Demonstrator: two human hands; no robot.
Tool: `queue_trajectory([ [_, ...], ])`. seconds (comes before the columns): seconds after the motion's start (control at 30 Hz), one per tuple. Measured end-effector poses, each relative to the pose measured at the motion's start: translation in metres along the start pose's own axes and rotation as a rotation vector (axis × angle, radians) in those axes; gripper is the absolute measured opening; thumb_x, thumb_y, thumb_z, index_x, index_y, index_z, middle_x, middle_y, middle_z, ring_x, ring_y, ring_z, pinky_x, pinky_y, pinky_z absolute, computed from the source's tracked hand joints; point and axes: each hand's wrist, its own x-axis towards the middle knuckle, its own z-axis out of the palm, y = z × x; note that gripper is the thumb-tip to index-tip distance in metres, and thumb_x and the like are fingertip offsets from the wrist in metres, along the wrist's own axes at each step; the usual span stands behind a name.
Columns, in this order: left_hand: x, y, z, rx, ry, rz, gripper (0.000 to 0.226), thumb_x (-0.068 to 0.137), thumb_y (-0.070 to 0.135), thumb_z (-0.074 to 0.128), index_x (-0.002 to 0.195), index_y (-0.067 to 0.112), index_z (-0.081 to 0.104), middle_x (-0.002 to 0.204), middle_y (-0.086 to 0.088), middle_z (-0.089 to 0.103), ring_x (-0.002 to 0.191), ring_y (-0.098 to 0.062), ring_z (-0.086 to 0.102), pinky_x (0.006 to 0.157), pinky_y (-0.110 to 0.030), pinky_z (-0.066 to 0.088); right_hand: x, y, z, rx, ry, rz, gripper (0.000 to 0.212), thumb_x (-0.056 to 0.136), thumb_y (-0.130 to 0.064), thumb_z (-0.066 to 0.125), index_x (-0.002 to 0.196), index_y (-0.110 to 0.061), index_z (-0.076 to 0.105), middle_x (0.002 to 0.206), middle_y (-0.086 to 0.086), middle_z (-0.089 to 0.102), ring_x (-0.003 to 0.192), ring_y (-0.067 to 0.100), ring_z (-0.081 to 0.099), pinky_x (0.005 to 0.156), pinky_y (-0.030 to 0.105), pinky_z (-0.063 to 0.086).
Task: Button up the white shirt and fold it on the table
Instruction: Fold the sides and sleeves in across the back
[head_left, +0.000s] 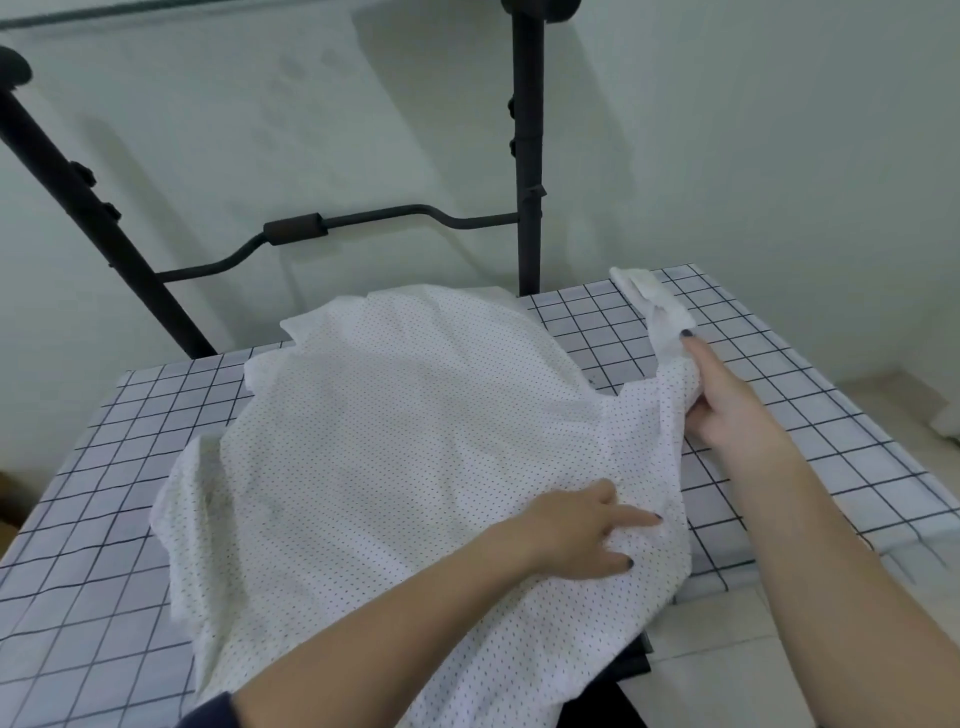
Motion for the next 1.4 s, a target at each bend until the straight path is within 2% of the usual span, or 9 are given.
queue_trajectory([
  [0.13, 0.002, 0.001, 0.001, 0.067, -0.013, 0.008, 0.053, 0.095, 0.042, 0.050, 0.146, 0.041, 0.033, 0.114, 0.002, 0.040, 0.088, -0.016, 0.051, 0.071, -0.030, 0.043, 0.021, -0.023, 0.008, 0.092, -0.047, -0.086, 0.032, 0.091, -0.009, 0.056, 0.121, -0.016, 0.062, 0.106, 0.011, 0.071, 0.084, 0.017, 0.070, 0.064, 0.032, 0.055],
  [0.27, 0.001, 0.000, 0.001, 0.128, 0.034, 0.097, 0.050, 0.094, 0.039, 0.052, 0.143, 0.039, 0.040, 0.133, -0.001, 0.036, 0.105, -0.016, 0.046, 0.088, -0.035, 0.045, 0.021, -0.059, 0.021, 0.205, -0.077, -0.309, 0.061, 0.088, 0.012, 0.041, 0.138, -0.024, 0.044, 0.113, 0.001, 0.068, 0.085, 0.011, 0.073, 0.071, 0.031, 0.053],
  [0.37, 0.005, 0.003, 0.000, 0.162, 0.110, 0.144, 0.048, 0.087, 0.034, 0.060, 0.135, 0.036, 0.052, 0.160, 0.005, 0.010, 0.142, -0.021, 0.016, 0.115, -0.050, 0.017, 0.021, -0.073, 0.030, 0.177, -0.051, -0.421, 0.066, 0.087, 0.008, 0.047, 0.142, -0.027, 0.040, 0.115, 0.004, 0.069, 0.091, 0.017, 0.073, 0.071, 0.030, 0.055],
  [0.5, 0.024, 0.010, -0.005, 0.120, 0.153, 0.240, 0.029, 0.084, 0.022, 0.063, 0.112, 0.021, 0.066, 0.163, 0.006, 0.007, 0.150, -0.018, -0.007, 0.119, -0.046, -0.009, 0.020, -0.086, 0.036, 0.238, -0.150, -0.424, 0.051, 0.090, -0.001, 0.050, 0.134, -0.027, 0.046, 0.080, 0.007, 0.069, 0.064, 0.016, 0.067, 0.060, 0.028, 0.054],
  [0.73, 0.056, 0.024, 0.009, -0.005, 0.048, 0.239, 0.015, 0.088, 0.011, 0.053, 0.074, 0.010, 0.050, 0.160, 0.005, 0.023, 0.150, -0.019, 0.005, 0.121, -0.051, -0.001, 0.030, -0.066, 0.006, -0.881, 0.403, -0.496, 0.082, 0.083, -0.019, 0.065, 0.150, -0.031, 0.019, 0.147, 0.012, 0.035, 0.124, 0.034, 0.048, 0.089, 0.039, 0.045],
  [0.87, 0.063, 0.020, 0.010, -0.104, 0.055, 0.264, 0.011, 0.086, 0.009, 0.056, 0.076, 0.007, 0.050, 0.159, 0.005, 0.025, 0.150, -0.018, 0.004, 0.120, -0.047, -0.008, 0.033, -0.035, -0.011, -1.082, 0.352, -0.517, 0.094, 0.078, -0.029, 0.076, 0.151, -0.027, 0.016, 0.147, 0.016, 0.031, 0.122, 0.037, 0.050, 0.091, 0.047, 0.045],
  [1.0, 0.063, 0.018, 0.008, -0.209, 0.025, 0.277, 0.003, 0.085, 0.006, 0.057, 0.083, 0.007, 0.058, 0.157, 0.002, 0.031, 0.150, -0.018, 0.008, 0.116, -0.046, -0.013, 0.046, -0.002, -0.023, -1.148, 0.412, -0.501, 0.067, 0.079, -0.008, 0.063, 0.139, -0.022, 0.035, 0.126, 0.012, 0.055, 0.097, 0.032, 0.057, 0.074, 0.041, 0.048],
  [1.23, 0.058, 0.008, -0.024, -0.594, 0.385, 0.028, 0.022, 0.090, 0.006, 0.048, 0.105, 0.012, 0.063, 0.131, -0.001, 0.057, 0.117, -0.013, 0.056, 0.105, -0.040, 0.046, 0.065, -0.010, -0.031, -1.063, 0.471, -0.562, 0.059, 0.088, -0.022, 0.057, 0.144, -0.019, 0.036, 0.133, 0.011, 0.054, 0.115, 0.034, 0.055, 0.081, 0.042, 0.046],
  [1.4, 0.066, -0.006, -0.027, -0.293, 0.504, -0.123, 0.030, 0.091, 0.010, 0.047, 0.114, 0.016, 0.065, 0.118, 0.001, 0.058, 0.099, -0.013, 0.055, 0.089, -0.037, 0.052, 0.080, -0.031, -0.005, -1.364, 0.418, -0.808, 0.066, 0.081, -0.002, 0.060, 0.141, -0.022, 0.041, 0.145, 0.009, 0.039, 0.130, 0.032, 0.037, 0.094, 0.046, 0.043],
])
